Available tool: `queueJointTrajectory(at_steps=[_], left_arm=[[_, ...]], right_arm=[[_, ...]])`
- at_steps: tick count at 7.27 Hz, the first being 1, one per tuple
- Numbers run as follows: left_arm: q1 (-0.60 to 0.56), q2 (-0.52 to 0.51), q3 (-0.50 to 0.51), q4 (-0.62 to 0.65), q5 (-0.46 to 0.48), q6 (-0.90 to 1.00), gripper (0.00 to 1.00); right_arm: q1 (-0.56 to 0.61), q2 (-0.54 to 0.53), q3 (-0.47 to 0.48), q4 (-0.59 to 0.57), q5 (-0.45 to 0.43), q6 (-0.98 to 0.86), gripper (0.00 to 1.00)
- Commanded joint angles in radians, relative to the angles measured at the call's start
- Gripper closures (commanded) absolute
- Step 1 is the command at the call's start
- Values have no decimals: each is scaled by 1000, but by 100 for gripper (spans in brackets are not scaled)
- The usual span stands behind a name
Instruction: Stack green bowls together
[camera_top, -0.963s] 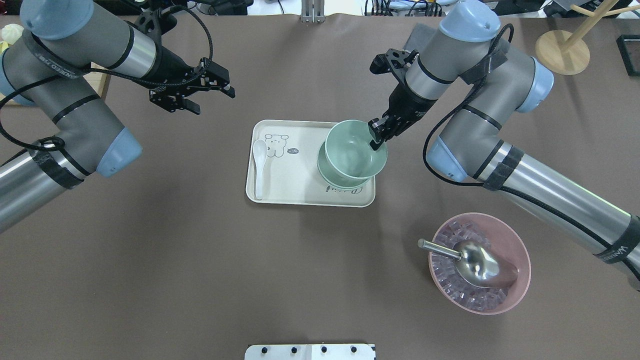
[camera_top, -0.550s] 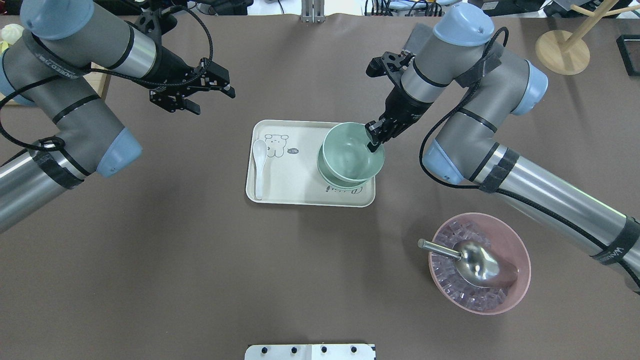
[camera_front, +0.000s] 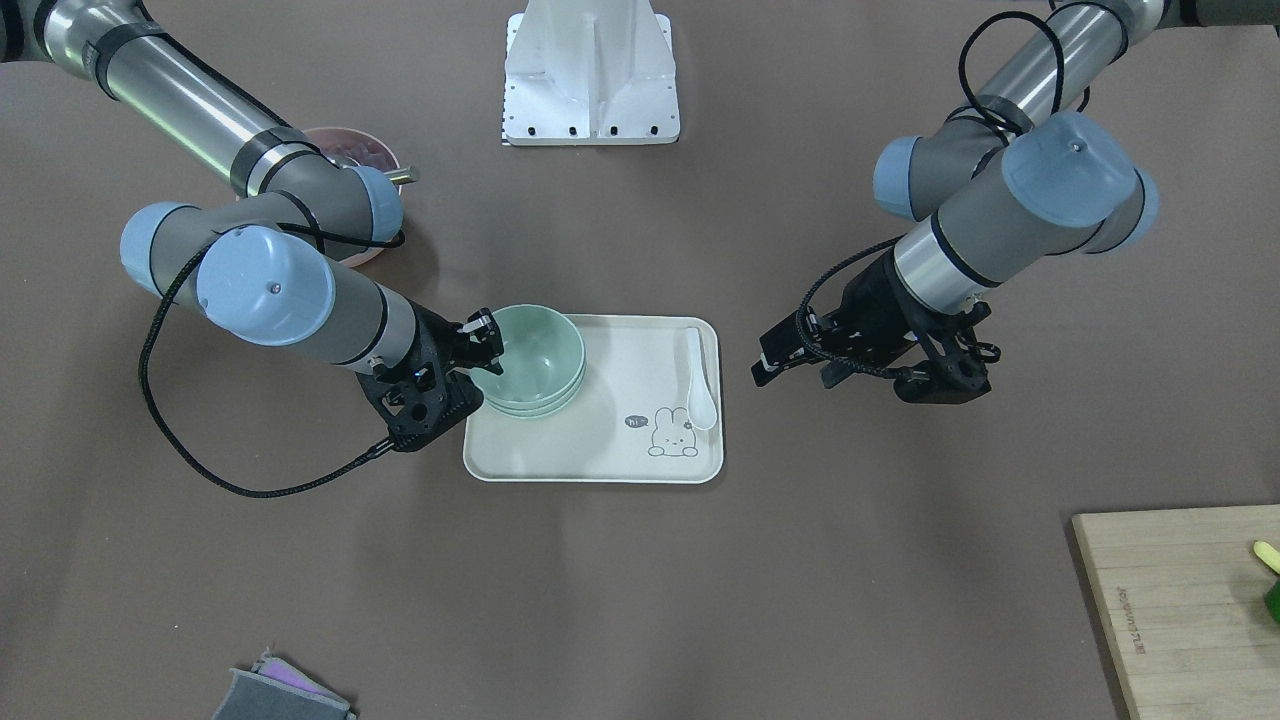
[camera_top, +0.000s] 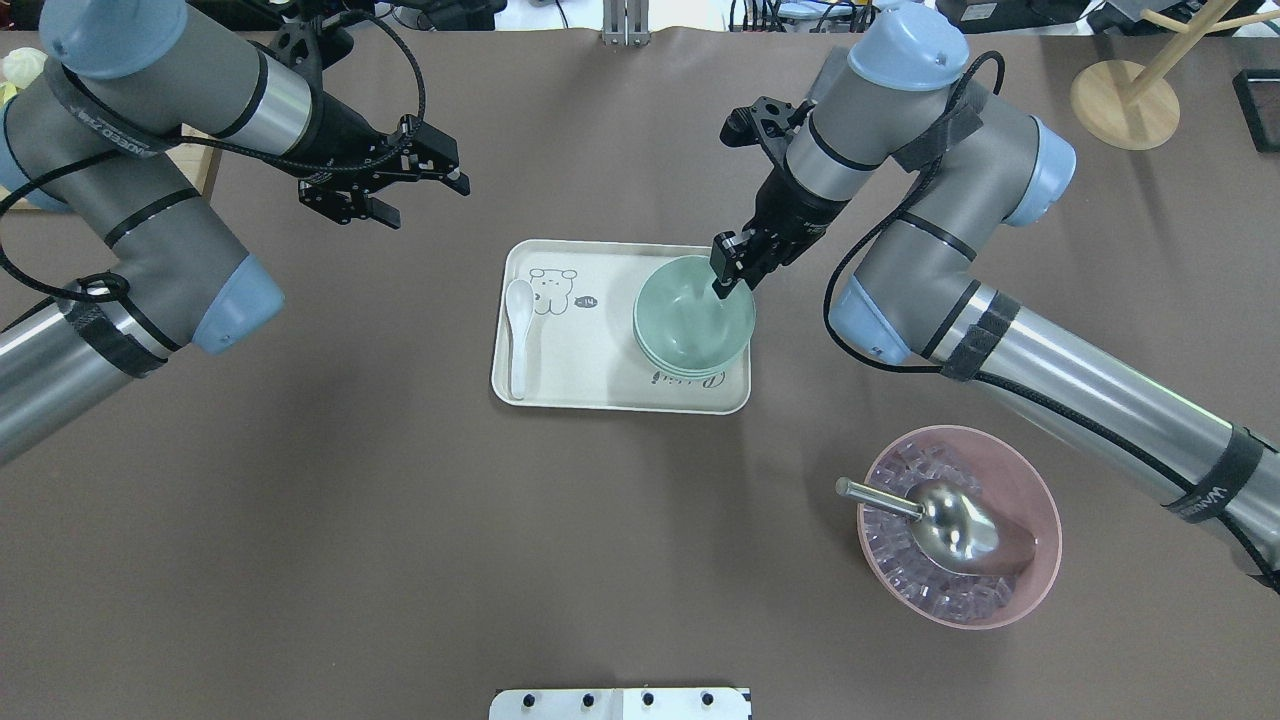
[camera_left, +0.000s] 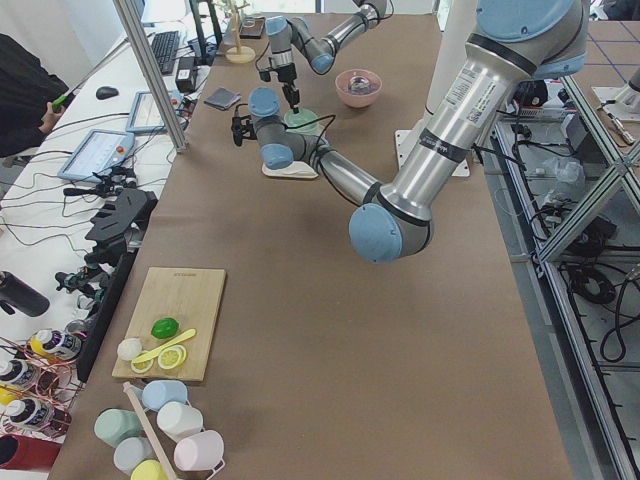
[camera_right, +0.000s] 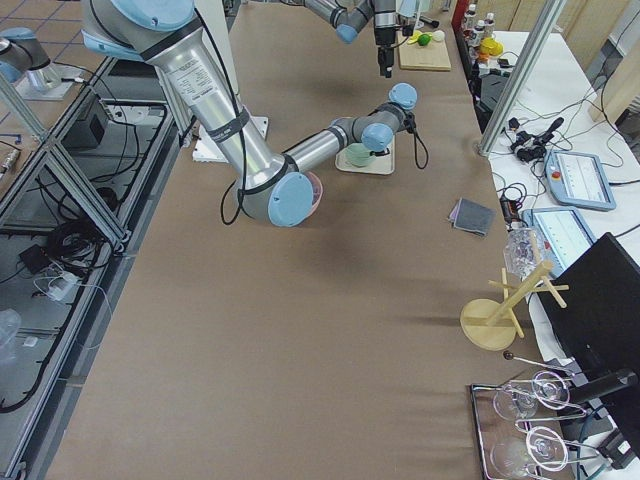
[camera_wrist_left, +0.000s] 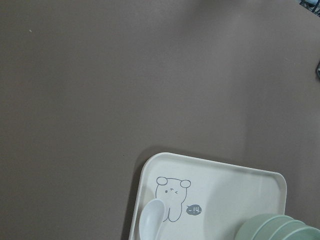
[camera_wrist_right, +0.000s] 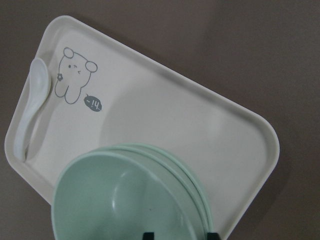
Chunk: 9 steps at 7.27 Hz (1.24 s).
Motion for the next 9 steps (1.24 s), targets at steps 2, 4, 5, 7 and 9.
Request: queueJointTrajectory(at_steps=[2,4,5,7,9], left_arm=[[0,0,3,0,0,0,2],[0,0,3,2,3,46,2],[-18,21,2,6,11,130,2],[-102,66,27,14,70,234,2],[-153,130,63,117,127,447,2]], right_arm=[[-8,-2,-2,76,-32,105,0],[1,-8,3,79,-64,104,0],[15,-25,10,78,-136,96,0],[94,-89,4,64,-198,55,0],[194,-145,0,-50,-183,-109,0]])
